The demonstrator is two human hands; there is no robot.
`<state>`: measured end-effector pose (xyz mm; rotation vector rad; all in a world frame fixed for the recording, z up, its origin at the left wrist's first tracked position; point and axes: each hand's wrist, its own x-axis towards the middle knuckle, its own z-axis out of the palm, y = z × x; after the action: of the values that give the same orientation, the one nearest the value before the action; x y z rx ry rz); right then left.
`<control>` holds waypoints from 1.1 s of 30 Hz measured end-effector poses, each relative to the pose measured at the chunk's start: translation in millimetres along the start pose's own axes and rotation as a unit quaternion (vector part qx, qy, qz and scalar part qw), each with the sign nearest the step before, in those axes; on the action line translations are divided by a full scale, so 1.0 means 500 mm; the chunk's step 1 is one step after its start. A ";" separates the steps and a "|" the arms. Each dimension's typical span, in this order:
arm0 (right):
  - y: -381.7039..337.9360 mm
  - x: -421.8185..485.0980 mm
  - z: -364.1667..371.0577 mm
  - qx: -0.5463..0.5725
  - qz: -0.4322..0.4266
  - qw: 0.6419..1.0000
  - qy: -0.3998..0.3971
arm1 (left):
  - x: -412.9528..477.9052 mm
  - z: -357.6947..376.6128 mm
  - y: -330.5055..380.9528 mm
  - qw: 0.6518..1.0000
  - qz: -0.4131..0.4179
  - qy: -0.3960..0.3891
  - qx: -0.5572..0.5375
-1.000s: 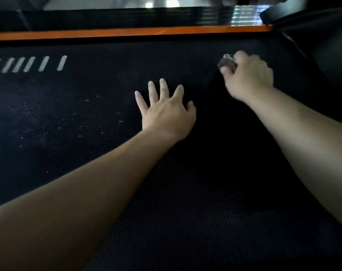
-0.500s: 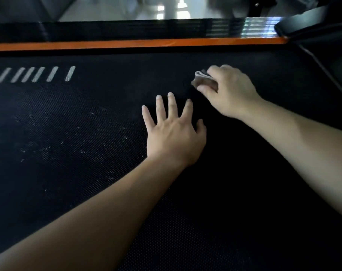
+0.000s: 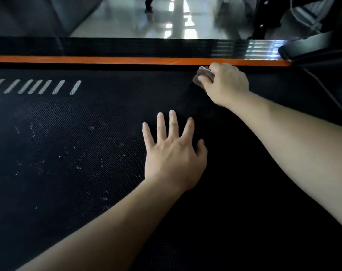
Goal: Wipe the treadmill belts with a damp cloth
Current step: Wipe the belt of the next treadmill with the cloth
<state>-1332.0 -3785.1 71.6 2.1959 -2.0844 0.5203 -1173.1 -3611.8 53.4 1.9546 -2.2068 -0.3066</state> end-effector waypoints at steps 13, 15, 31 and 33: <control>0.118 -0.021 -0.038 -0.002 0.084 0.996 0.006 | 0.027 0.012 0.063 1.000 -0.004 -0.021 -0.003; 0.100 -0.062 -0.032 0.042 -0.021 0.999 -0.015 | 0.026 0.017 0.060 1.000 -0.005 -0.014 0.000; 0.187 -0.072 -0.096 -0.015 0.156 0.988 0.006 | 0.022 0.020 0.062 1.000 0.000 -0.005 0.015; 0.149 -0.113 -0.082 -0.014 0.092 0.996 0.016 | 0.021 0.020 0.062 1.000 0.000 -0.009 0.016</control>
<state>-1414.5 -3725.1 80.3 1.9784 -2.2747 0.5323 -1206.9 -3618.1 52.0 1.9761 -2.2361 -0.2933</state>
